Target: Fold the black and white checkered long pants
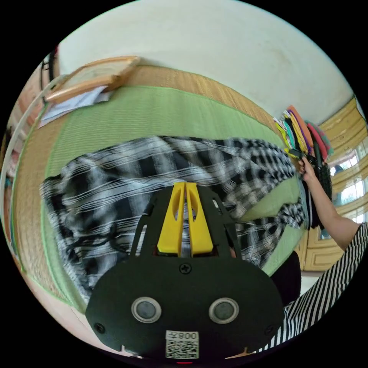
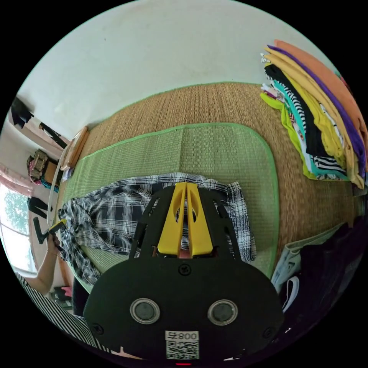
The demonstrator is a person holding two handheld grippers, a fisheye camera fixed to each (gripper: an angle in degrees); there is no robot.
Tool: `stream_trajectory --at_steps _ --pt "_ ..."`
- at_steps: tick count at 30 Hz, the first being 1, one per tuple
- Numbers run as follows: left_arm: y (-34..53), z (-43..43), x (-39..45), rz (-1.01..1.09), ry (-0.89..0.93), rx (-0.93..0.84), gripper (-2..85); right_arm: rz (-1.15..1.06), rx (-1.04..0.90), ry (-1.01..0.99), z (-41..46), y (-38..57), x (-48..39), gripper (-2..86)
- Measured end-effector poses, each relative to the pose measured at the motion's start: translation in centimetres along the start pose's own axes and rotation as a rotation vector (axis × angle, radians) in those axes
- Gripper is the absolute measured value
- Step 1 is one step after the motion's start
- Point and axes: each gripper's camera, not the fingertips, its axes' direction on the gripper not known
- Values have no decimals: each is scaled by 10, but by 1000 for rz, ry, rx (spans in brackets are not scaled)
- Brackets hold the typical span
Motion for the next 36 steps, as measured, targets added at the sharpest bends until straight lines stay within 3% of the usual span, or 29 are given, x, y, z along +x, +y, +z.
stream_trajectory --at_steps 4,12,25,33,36 --pt "18 -22 -57 -235 -132 97 1 37 29 27 -16 22 14 0" --pt "9 -2 -117 -456 -111 98 2 136 -30 71 -6 40 32 0" --pt "-80 23 -105 -202 -153 -20 2 254 0 100 -27 58 37 0" --pt "-32 -14 -92 -70 -99 -11 1 298 40 66 -49 69 21 0" --pt "-12 -20 -87 -25 -62 -50 1 190 60 -3 -57 64 -26 0"
